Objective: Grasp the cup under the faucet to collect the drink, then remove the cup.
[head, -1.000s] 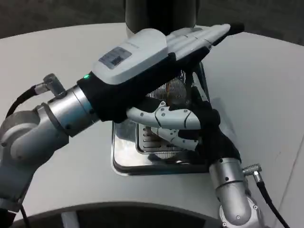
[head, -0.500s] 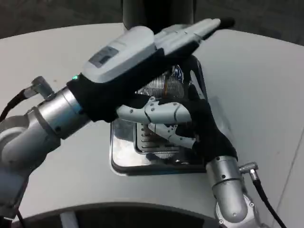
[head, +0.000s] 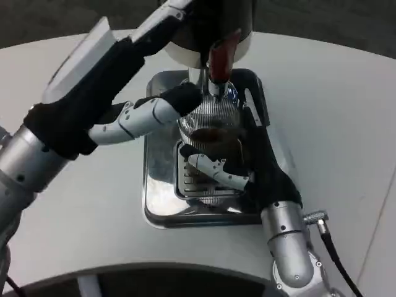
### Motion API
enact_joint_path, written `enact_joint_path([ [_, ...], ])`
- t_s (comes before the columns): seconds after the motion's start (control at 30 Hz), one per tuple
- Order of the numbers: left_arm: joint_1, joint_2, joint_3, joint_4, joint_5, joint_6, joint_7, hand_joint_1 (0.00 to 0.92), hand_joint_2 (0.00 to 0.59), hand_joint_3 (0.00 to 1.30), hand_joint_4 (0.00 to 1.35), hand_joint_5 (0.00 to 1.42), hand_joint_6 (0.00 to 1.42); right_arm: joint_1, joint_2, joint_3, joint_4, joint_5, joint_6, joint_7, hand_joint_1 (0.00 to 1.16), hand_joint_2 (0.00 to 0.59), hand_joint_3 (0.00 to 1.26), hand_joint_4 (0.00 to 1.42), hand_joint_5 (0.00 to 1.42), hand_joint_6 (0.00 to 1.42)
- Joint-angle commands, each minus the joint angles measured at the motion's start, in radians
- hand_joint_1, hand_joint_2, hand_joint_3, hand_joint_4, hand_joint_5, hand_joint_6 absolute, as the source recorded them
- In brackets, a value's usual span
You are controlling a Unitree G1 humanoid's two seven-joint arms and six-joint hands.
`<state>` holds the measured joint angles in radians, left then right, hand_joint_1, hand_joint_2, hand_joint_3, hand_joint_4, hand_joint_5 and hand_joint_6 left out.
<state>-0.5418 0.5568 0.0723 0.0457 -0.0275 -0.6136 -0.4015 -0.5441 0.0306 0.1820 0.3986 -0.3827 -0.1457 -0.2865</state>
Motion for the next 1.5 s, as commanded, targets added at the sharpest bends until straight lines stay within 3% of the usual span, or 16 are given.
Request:
enact_joint_path([
  [0.03, 0.036, 0.027, 0.029, -0.022, -0.016, 0.016, -0.017, 0.000, 0.192, 0.10, 0.00, 0.14, 0.10, -0.004, 0.021, -0.007, 0.055, 0.027, -0.025, -0.013, 0.84, 0.180, 0.16, 0.23, 0.21, 0.33],
  [0.13, 0.048, 0.032, 0.039, -0.027, -0.023, 0.029, -0.025, 0.000, 0.190, 0.10, 0.00, 0.14, 0.10, -0.008, 0.040, -0.018, 0.080, 0.025, -0.056, -0.075, 0.90, 0.181, 0.34, 0.47, 0.44, 0.61],
  [0.17, 0.052, 0.033, 0.041, -0.030, -0.023, 0.030, -0.026, 0.000, 0.190, 0.10, 0.00, 0.14, 0.10, -0.008, 0.044, -0.019, 0.085, 0.021, -0.064, -0.093, 0.91, 0.187, 0.40, 0.53, 0.53, 0.74],
  [0.33, 0.068, 0.041, 0.055, -0.042, -0.020, 0.037, -0.032, 0.000, 0.190, 0.10, 0.00, 0.14, 0.10, -0.001, 0.069, -0.020, 0.081, -0.007, -0.089, -0.204, 1.01, 0.185, 0.58, 0.73, 0.81, 1.08],
  [0.53, 0.081, 0.045, 0.064, -0.054, -0.023, 0.045, -0.039, 0.000, 0.187, 0.11, 0.00, 0.14, 0.10, 0.004, 0.080, -0.013, 0.069, -0.033, -0.105, -0.283, 1.04, 0.150, 0.68, 0.84, 0.96, 1.29],
  [0.73, 0.089, 0.041, 0.069, -0.063, -0.026, 0.050, -0.044, 0.000, 0.186, 0.11, 0.00, 0.14, 0.10, 0.017, 0.084, -0.002, 0.044, -0.052, -0.104, -0.325, 1.05, 0.123, 0.73, 0.91, 1.02, 1.37],
  [1.07, 0.102, 0.040, 0.079, -0.081, -0.032, 0.056, -0.044, 0.000, 0.185, 0.10, 0.00, 0.14, 0.09, 0.043, 0.087, 0.016, -0.006, -0.077, -0.100, -0.328, 1.06, 0.104, 0.76, 0.93, 1.04, 1.42],
  [1.5, 0.123, 0.020, 0.070, -0.091, -0.030, 0.065, -0.034, 0.000, 0.185, 0.10, 0.00, 0.14, 0.09, 0.122, 0.075, 0.049, -0.174, -0.084, -0.068, -0.209, 1.06, 0.096, 0.76, 0.94, 1.03, 1.41],
])
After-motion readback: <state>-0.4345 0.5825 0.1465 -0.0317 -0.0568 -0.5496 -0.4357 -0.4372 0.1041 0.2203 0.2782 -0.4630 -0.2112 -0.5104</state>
